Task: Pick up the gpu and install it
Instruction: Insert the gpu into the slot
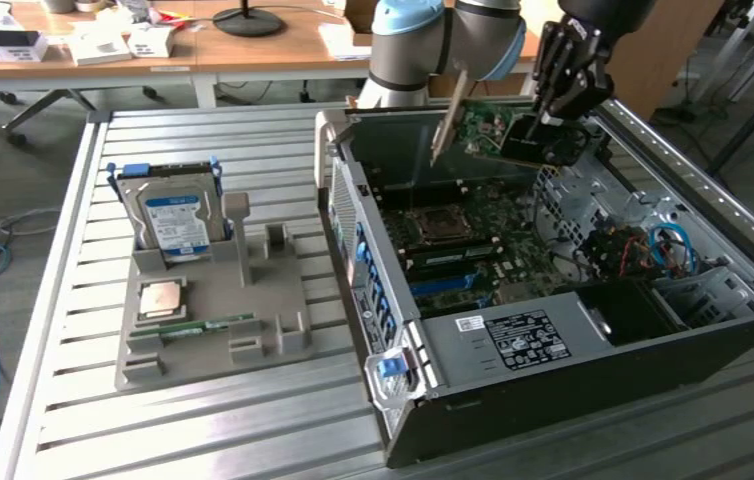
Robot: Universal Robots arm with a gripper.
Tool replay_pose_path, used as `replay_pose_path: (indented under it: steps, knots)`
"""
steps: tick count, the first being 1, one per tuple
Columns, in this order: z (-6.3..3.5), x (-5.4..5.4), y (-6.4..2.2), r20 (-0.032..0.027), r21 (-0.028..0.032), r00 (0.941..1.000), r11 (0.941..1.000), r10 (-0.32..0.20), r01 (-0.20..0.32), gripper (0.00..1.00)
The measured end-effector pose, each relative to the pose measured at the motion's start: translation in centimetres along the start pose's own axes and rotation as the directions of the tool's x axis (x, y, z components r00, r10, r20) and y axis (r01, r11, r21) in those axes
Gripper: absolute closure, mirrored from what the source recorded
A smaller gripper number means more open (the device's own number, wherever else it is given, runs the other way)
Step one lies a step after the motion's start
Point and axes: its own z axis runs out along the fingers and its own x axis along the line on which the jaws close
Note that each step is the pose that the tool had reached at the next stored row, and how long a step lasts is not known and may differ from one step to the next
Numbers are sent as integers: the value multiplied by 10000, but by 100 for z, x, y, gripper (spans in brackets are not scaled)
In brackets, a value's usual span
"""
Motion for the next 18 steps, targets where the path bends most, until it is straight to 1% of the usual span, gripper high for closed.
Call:
replay_pose_path:
  steps: [4,8,12,15,18]
  knots:
    - [0,0,0,-44,-15,9982,9982,-593,593,74]
    - [1,0,0,-88,-33,9927,9927,-1204,1204,74]
    - [1,0,0,-130,-53,9838,9839,-1787,1787,74]
    - [1,0,0,-152,-65,9771,9773,-2121,2120,74]
    - [1,0,0,-178,-81,9681,9683,-2498,2497,74]
